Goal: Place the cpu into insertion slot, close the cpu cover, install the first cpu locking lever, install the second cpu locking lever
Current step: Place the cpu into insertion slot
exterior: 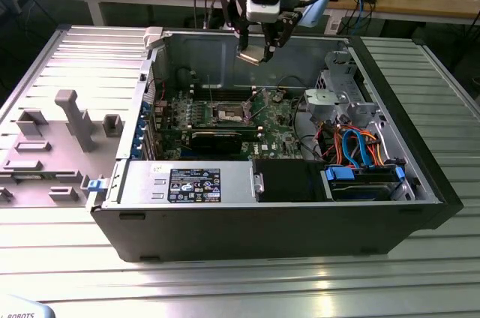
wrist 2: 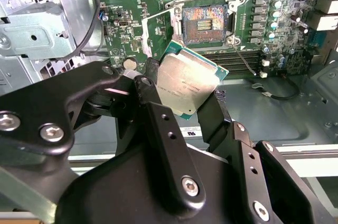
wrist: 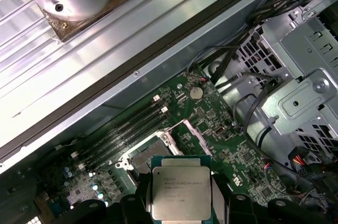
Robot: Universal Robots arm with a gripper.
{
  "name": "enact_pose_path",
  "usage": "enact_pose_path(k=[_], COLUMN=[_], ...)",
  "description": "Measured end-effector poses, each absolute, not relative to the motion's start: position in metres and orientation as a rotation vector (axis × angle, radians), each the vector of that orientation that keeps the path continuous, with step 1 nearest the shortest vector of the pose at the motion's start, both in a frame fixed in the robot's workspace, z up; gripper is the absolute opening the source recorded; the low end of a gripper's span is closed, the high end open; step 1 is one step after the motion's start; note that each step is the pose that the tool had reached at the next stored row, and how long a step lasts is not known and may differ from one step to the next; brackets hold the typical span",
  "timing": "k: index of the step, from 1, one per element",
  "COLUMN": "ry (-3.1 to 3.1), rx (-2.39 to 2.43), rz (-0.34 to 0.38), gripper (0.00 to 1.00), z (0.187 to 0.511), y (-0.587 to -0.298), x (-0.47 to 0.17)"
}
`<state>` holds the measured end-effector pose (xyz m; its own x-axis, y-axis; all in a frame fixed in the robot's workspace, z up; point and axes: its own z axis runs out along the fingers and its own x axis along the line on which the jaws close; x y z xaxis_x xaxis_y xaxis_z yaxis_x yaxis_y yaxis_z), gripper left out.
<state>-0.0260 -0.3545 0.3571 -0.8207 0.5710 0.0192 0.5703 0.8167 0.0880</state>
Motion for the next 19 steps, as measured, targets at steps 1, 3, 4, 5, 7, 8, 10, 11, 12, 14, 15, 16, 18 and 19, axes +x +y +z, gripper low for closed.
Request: enact_pose_path(k=[1,3,4,5,7,8,10,11,12,14,15,16,18,19], ry=[2.986,2.985,2.984,2.984,2.982,2.981,2.98,2.98,2.979,2.976,2.976,2.976,2.976,2.976], rx=[0.94,0.943,0.945,0.946,0.951,0.953,0.957,0.958,0.961,0.967,0.968,0.969,0.969,0.969], rz=[0.141,0.141,0.141,0.141,0.141,0.141,0.141,0.141,0.141,0.141,0.141,0.141,0.141,0.141], gripper=[0.54,0.54,0.54,0.54,0.54,0.54,0.54,0.54,0.54,0.54,0.54,0.54,0.54,0.54], z=[0.3571,0.3571,0.3571,0.3571,0.3571,0.3571,0.3571,0.3571,0.3571,0.3571,0.3571,0.3571,0.3571,0.3571], y=[-0.3545,-0.3545,-0.3545,-0.3545,-0.3545,-0.3545,-0.3545,-0.3545,-0.3545,-0.3545,-0.3545,-0.3545,-0.3545,-0.3545], x=[-0.026,-0.026,-0.026,-0.026,-0.026,-0.0261,-0.0261,-0.0261,-0.0261,-0.0261,-0.0261,-0.0261,-0.0261,-0.0261])
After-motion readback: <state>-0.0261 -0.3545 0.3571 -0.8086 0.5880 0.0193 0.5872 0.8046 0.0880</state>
